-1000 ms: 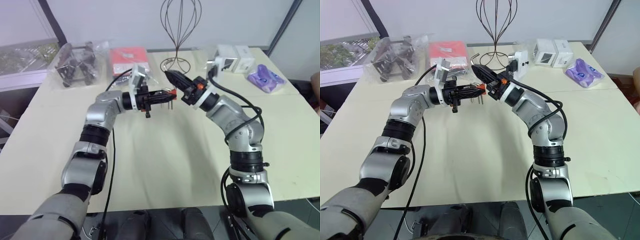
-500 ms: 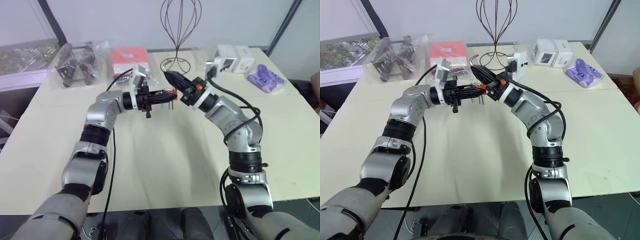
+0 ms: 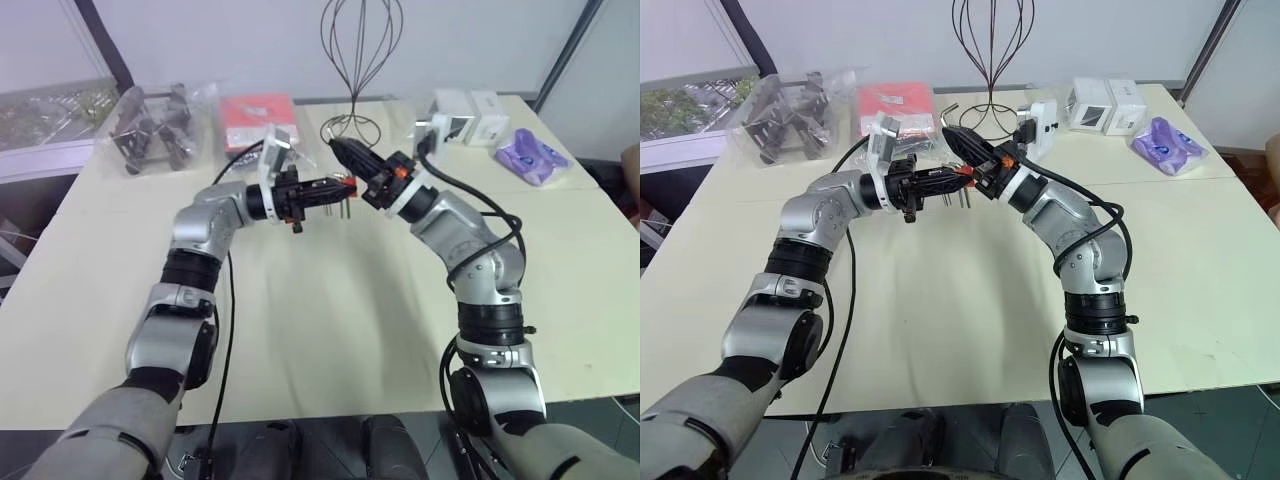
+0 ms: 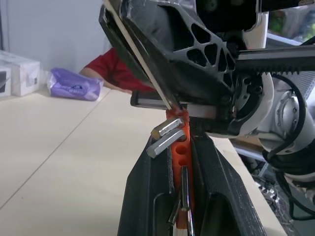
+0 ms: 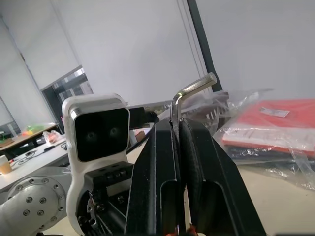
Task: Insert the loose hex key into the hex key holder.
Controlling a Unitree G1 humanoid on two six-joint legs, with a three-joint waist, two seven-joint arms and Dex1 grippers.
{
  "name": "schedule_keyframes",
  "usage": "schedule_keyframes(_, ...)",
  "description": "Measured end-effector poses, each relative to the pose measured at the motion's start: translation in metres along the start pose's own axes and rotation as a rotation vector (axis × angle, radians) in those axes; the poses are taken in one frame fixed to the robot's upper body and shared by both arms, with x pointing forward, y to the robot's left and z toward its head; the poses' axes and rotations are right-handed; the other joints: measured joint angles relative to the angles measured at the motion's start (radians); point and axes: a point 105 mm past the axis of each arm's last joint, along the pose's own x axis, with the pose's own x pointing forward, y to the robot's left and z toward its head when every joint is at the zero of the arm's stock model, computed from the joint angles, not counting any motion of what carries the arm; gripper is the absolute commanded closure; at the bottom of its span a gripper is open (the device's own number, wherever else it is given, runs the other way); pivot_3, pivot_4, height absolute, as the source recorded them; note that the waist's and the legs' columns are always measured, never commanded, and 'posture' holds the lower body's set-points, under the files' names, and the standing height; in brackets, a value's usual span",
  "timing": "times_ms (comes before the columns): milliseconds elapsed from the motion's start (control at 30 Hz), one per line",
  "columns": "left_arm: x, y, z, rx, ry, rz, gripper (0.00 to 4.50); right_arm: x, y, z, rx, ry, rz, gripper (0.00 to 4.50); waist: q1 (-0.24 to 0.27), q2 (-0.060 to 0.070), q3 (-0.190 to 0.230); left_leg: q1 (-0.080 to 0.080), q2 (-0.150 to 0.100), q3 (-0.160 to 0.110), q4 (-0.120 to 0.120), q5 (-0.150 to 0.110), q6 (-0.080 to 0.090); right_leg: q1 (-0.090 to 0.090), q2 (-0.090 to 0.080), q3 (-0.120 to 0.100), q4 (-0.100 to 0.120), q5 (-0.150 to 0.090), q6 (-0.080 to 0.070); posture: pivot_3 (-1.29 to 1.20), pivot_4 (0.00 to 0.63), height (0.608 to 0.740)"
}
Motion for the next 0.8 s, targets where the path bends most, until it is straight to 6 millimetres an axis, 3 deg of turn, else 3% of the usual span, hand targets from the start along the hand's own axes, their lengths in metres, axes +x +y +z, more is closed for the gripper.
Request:
schedule_keyframes(367,0.000,0.001,0.001,-0.033,-0.011,0.012,4.50,-0.001,-0.001,0.000,-0.021,0.001,0.000,4.47,0.000,0.000,0.000,0.000,0.000,0.000,0.000,0.000,0.000,0.000,0.000,0.000,0.000,0.000,0.000,0.00,0.150,0.740)
schedule_keyframes(800,-0.010,0.009,0.008,-0.041,-0.045,0.074,4.50,-0.016,-0.007,-0.008,-0.047,0.064,-0.002,4.47,0.001,0.000,0.000,0.000,0.000,0.000,0.000,0.000,0.000,0.000,0.000,0.000,0.000,0.000,0.000,0.00,0.150,0.740)
